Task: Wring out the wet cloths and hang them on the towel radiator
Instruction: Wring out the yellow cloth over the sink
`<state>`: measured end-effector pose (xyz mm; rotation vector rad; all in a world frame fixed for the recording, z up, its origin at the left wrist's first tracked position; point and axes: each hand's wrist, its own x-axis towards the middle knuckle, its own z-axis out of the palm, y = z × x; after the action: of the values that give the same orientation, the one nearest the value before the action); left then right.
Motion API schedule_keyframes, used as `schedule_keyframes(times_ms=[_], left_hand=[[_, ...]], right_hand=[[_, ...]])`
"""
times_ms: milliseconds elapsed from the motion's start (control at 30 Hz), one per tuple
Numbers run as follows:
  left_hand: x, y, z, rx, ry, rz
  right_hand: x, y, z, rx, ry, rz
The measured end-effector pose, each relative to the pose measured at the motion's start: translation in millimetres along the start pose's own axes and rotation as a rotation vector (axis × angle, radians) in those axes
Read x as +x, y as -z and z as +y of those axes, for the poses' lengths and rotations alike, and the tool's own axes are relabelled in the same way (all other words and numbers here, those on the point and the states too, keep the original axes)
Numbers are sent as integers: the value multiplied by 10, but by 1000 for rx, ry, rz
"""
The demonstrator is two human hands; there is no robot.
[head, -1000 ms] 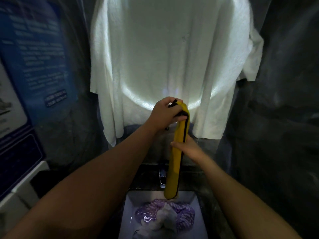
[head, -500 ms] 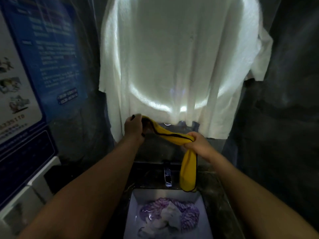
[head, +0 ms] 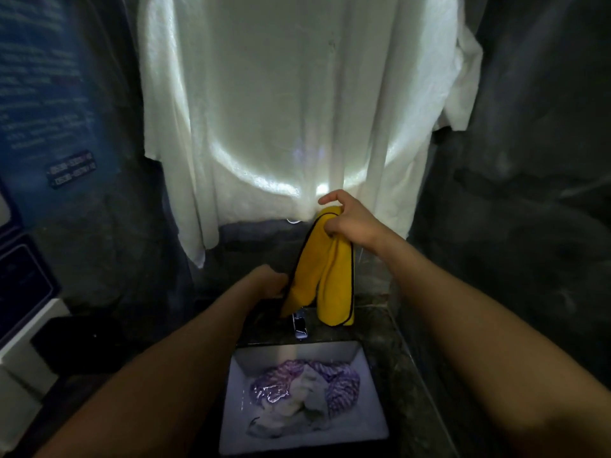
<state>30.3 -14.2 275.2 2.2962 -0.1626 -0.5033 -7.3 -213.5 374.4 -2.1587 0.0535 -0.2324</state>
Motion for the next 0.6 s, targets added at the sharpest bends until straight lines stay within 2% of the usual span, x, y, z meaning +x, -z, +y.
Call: schedule_keyframes(times_ms=[67,167,267,367,600], left_hand=[[60,-23,75,-55,-149,56],[133,-72,163,-320,-321,-42],[66,-151,250,-407,-434,-122],[60,-241,290,-479,-489,-160],[241,-439,185,-355,-616,17]], right_hand=[[15,35,-41,-39,24,-36],[38,78,-94,-89,41,-80],[58,107,-140,-168,67,-92],[63,145,-163,-216,81,-31],[100,280,-249,-122,105,115]])
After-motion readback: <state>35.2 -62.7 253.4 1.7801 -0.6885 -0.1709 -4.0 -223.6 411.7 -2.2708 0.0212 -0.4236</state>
